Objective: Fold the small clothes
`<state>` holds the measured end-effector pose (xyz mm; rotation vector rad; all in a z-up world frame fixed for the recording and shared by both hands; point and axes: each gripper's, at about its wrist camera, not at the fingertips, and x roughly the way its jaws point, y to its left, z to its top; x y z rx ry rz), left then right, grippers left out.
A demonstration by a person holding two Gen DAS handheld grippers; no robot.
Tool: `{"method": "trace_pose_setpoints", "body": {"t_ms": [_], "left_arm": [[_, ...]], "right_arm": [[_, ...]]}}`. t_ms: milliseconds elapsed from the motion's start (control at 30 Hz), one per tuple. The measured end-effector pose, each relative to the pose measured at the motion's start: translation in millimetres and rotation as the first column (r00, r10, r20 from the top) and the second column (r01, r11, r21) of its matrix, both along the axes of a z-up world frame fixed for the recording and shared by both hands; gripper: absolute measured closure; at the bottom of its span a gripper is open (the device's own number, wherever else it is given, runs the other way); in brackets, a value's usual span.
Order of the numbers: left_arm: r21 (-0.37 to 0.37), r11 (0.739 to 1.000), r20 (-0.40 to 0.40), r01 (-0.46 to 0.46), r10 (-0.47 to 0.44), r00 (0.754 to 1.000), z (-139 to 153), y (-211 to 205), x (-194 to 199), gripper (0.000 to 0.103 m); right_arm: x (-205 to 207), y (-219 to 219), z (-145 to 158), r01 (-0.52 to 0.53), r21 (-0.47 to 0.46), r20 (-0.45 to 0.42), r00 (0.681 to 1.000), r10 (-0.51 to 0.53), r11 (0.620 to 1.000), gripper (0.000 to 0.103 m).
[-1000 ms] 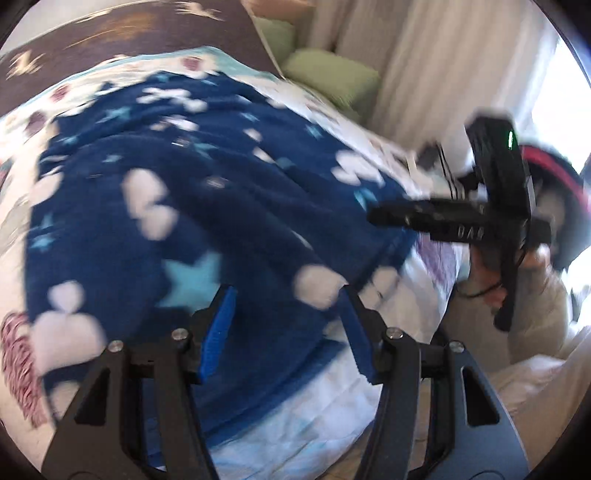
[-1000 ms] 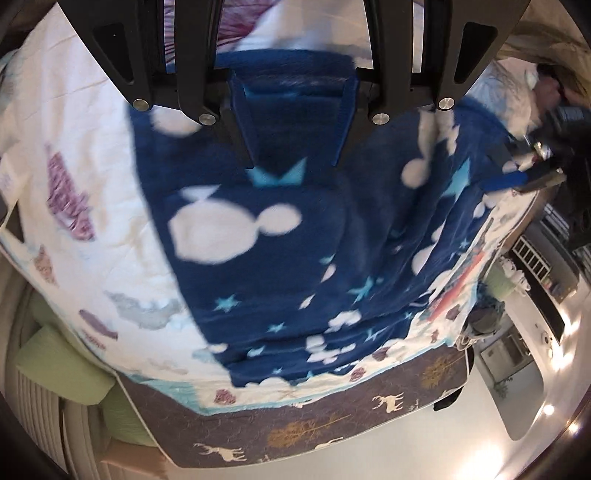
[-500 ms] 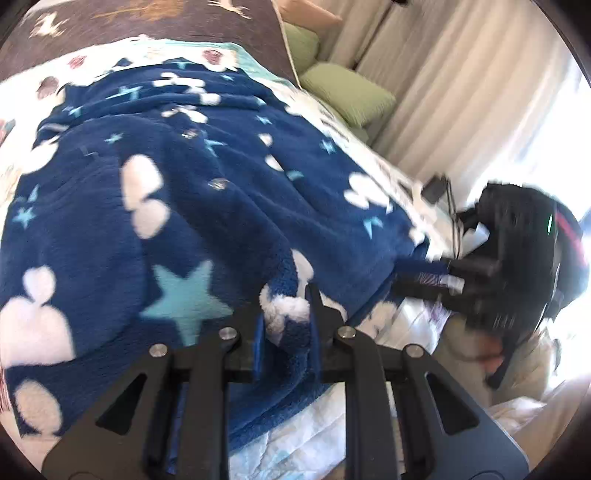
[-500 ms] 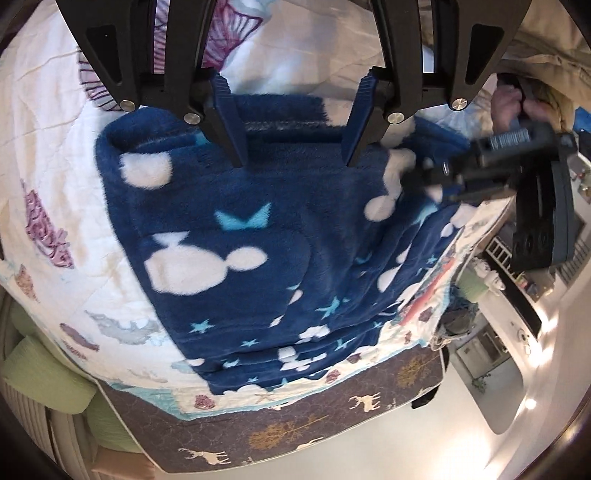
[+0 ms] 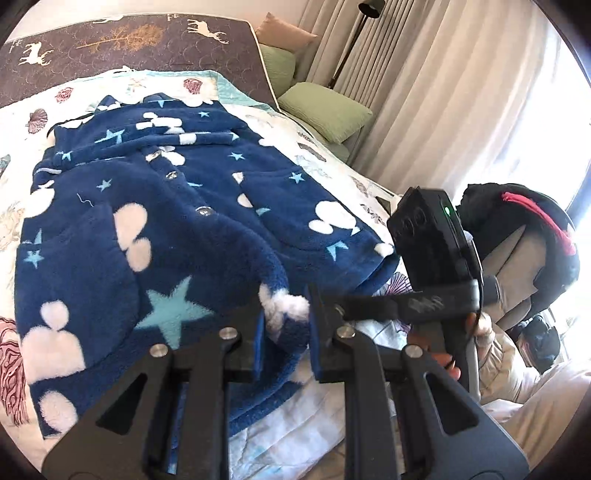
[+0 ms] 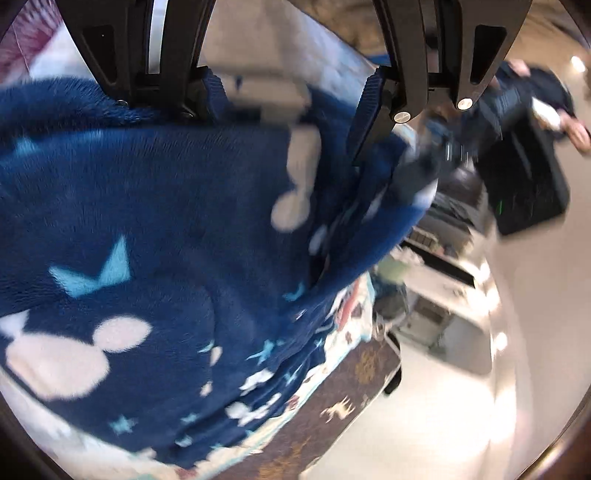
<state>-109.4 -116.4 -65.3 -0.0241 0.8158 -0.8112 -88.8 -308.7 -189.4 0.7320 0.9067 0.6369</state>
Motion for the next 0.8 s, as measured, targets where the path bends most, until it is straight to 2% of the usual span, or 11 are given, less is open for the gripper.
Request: {"method": "trace_pose_setpoints", "body": {"t_ms": [33, 67, 200, 267, 433, 467, 567, 600, 633, 800], "left_arm": [[-0.005, 1.0, -0.006, -0.003, 0.003, 1.0, 0.3, 0.8, 1.1, 0.082], [-0.009, 1.0, -0.008, -0.007, 0.007, 1.0, 1.4, 1.5, 1.6, 0.082], [-0.004, 1.0, 0.04, 0.002, -0.002, 0.999, 13.0, -4.2, -0.6, 0.082], [0.017, 1.0, 0.074, 0.024, -0.025, 0.997, 18.7, -13.6, -2.9, 0.082], [0.053, 0.996, 0.054, 0.072, -0.075, 0.996, 10.4, -36.3, 1.8, 0.082], [0.082, 0.994, 0.055, 0.077, -0.081, 0.995, 5.9, -41.6, 0.9, 0.082], [0.235, 0.968, 0.081, 0.084, -0.106, 0.991, -13.6, -56.8, -7.4, 0.081], [0.275, 0.957, 0.075, 0.09, -0.114, 0.991, -21.7, -57.7, -10.3, 0.081], [0.284, 0.954, 0.059, 0.098, -0.12, 0.991, -26.4, -55.8, -11.4, 0.081], [0.265, 0.959, -0.014, 0.101, -0.101, 0.995, -37.5, -37.2, -12.1, 0.081]], "right_arm": [[1.4, -1.1, -0.2, 0.01, 0.003, -0.004, 1.0, -0.01, 1.0, 0.092], [1.9, -2.0, -1.4, 0.015, 0.018, -0.013, 1.0, -0.015, 1.0, 0.097], [-12.4, 2.3, 9.1, -0.024, 0.052, 0.049, 0.999, 0.021, 0.998, 0.098], [-22.6, 2.6, 19.9, -0.037, 0.024, 0.102, 0.994, 0.035, 0.999, 0.098], [-31.7, -1.9, 21.9, -0.019, -0.043, 0.097, 0.995, 0.023, 0.999, 0.098], [-32.4, -2.4, 17.3, -0.02, -0.056, 0.08, 0.996, 0.025, 0.998, 0.098], [-32.4, -2.6, 4.6, -0.036, -0.09, 0.011, 0.999, 0.037, 0.995, 0.095], [-34.5, -4.7, 1.3, -0.039, -0.109, -0.011, 0.999, 0.038, 0.993, 0.095], [-37.5, -8.6, 0.6, -0.036, -0.12, -0.013, 0.999, 0.034, 0.992, 0.095], [-52.6, -40.5, 25.0, 0.054, -0.217, 0.061, 0.997, -0.042, 0.975, 0.093]]}}
